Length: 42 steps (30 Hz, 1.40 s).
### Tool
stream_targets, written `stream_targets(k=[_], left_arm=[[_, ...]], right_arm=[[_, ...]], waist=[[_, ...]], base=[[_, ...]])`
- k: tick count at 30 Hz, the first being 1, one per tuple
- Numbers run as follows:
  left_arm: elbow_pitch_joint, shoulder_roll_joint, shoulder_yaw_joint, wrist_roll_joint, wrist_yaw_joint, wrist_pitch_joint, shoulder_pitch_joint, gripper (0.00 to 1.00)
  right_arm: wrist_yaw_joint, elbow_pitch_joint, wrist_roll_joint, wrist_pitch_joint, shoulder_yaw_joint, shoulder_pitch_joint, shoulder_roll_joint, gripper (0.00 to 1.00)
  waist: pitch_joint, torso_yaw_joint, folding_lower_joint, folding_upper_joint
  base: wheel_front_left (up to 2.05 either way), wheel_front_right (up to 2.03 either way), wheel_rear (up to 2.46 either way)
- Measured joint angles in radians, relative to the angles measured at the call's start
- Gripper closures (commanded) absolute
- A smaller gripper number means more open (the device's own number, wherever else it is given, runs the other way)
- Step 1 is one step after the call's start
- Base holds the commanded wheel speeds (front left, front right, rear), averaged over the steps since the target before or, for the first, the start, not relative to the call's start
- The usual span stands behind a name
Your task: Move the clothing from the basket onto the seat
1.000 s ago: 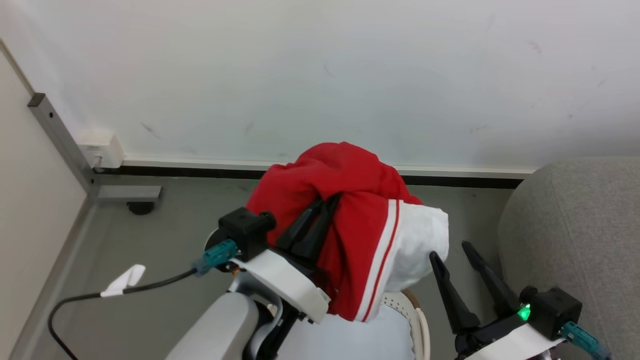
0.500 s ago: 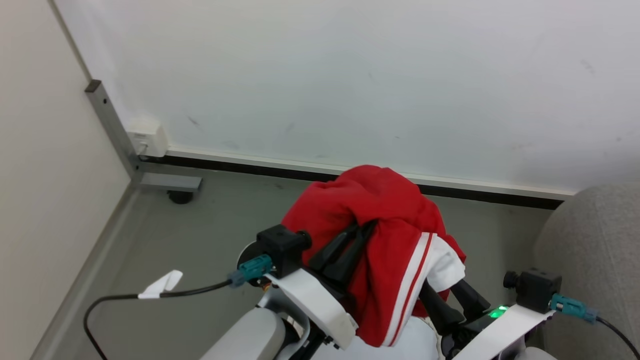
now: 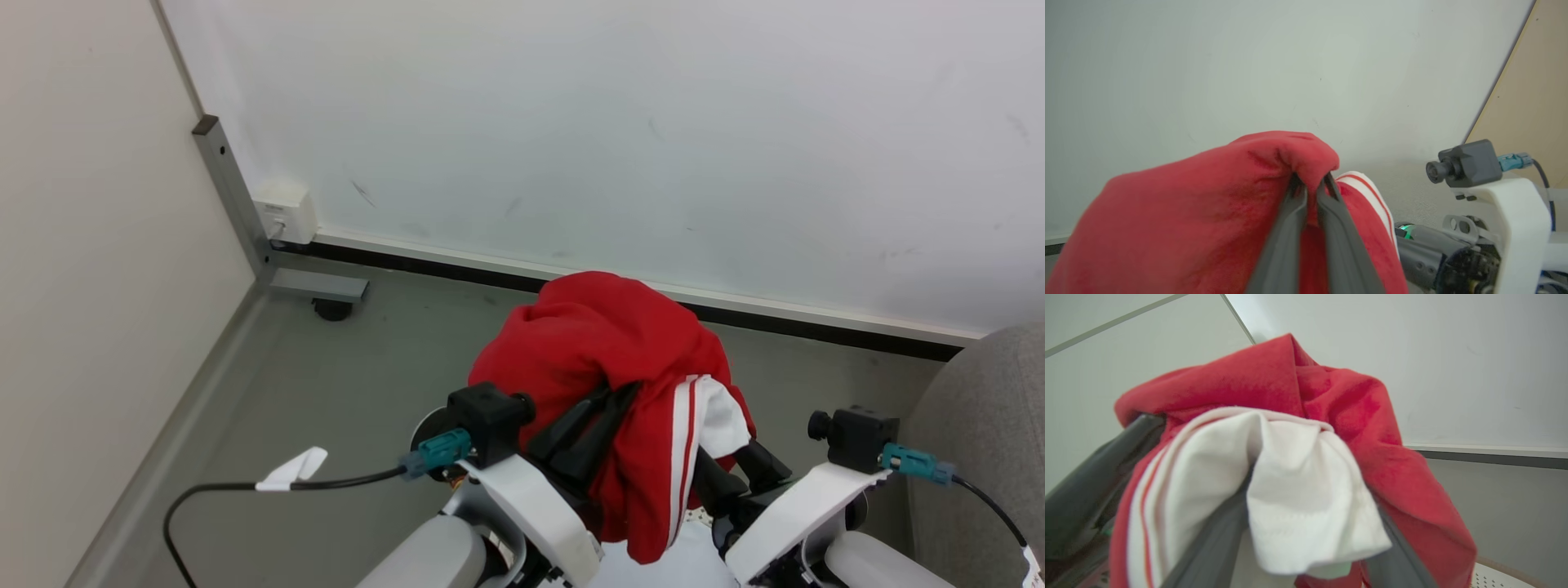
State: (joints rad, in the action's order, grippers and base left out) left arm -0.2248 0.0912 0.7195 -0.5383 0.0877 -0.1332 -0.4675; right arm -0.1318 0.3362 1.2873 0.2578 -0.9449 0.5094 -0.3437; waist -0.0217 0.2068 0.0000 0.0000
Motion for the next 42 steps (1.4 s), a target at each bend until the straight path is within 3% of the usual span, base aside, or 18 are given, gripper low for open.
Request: stream_targets(k=[9,10,12,30,31,32,33,42], left_arm=[[-0.006,-0.001,0.001,-0.010,-0.001,-0.005,-0.001,1.00],[-0.007,0.000,0.000,-0.012,-0.001,-0.007,-0.002,1.00],[-0.008,0.000,0.000,-0.017,-0.002,-0.008,-0.002,1.00],[-0.026,0.015,-0.014,-0.030,-0.020,-0.020,-0.002,1.00],[-0.027,0.016,-0.013,-0.030,-0.023,-0.021,-0.002,0.67],[-0.030,0.016,-0.012,-0.030,-0.023,-0.021,-0.002,0.21],[-0.032,0.017,-0.010,-0.030,-0.024,-0.021,-0.002,0.00],[-0.038,0.022,-0.004,-0.035,-0.028,-0.027,0.005,0.00]], right_arm=[[0.000,0.058,0.021,0.005,-0.046,0.057,0.029,0.00],[0.000,0.060,0.023,0.005,-0.050,0.060,0.029,0.53],[0.000,0.063,0.024,0.005,-0.051,0.061,0.028,1.00],[0.000,0.015,-0.058,0.005,0.038,0.019,0.022,1.00],[0.000,0.012,-0.067,0.005,0.046,0.017,0.020,1.00],[0.000,0.007,-0.074,0.005,0.055,0.015,0.018,1.00],[0.000,0.003,-0.081,0.005,0.063,0.014,0.016,1.00],[0.000,0.004,-0.138,0.006,0.135,-0.013,-0.006,1.00]], waist=[[0.007,-0.007,0.0000,0.0000],[0.008,-0.009,0.0000,0.0000],[0.008,-0.012,0.0000,0.0000],[0.005,-0.051,0.0000,0.0000],[0.005,-0.052,0.0000,0.0000],[0.005,-0.054,0.0000,0.0000],[0.005,-0.056,0.0000,0.0000],[0.007,-0.084,0.0000,0.0000]], base=[[0.00,0.00,0.00],[0.00,0.00,0.00],[0.00,0.00,0.00],[0.00,0.00,0.00],[0.00,0.00,0.00],[0.00,0.00,0.00],[0.00,0.00,0.00],[0.00,0.00,0.00]])
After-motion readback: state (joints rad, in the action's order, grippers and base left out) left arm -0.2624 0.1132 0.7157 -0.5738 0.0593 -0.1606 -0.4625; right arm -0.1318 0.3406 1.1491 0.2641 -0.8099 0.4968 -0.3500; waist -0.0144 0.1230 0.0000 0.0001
